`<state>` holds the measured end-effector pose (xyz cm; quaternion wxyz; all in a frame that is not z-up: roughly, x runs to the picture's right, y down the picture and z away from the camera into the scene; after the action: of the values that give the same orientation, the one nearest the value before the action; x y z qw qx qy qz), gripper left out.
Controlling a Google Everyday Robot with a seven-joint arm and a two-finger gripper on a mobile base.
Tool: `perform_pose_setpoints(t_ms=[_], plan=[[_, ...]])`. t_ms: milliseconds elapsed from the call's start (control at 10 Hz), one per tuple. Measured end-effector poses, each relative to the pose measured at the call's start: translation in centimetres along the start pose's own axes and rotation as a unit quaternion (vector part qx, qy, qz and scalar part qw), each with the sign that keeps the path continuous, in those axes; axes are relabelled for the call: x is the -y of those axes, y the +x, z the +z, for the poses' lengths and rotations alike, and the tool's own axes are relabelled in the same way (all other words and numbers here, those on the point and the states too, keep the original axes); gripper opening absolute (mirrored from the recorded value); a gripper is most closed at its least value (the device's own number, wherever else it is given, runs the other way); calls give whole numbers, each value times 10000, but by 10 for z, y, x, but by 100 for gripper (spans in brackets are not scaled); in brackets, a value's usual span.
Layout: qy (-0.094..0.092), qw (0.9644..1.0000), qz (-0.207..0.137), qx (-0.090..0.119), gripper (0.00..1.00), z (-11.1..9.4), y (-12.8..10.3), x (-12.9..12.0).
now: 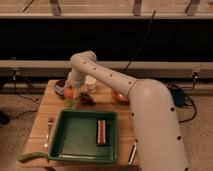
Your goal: Place apple in plastic cup
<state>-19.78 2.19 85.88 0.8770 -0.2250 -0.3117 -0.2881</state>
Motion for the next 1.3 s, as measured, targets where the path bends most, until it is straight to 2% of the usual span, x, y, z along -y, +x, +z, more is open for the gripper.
perform_pose_setpoints(t_ms=[100, 200, 500, 700, 900, 1000, 1300], plan=[[-9, 10000, 4, 3, 1, 0, 0, -1], [-38, 10000, 7, 21, 8, 1, 0, -4], [-133, 9997, -111, 146, 36, 4, -11, -10], [-152, 9994, -194, 244, 59, 3, -20, -15], [-160, 9991, -245, 297, 77, 3, -25, -16], [-165, 9990, -260, 320, 80, 4, -27, -16], [-185, 9987, -233, 403, 80, 5, -27, -15]])
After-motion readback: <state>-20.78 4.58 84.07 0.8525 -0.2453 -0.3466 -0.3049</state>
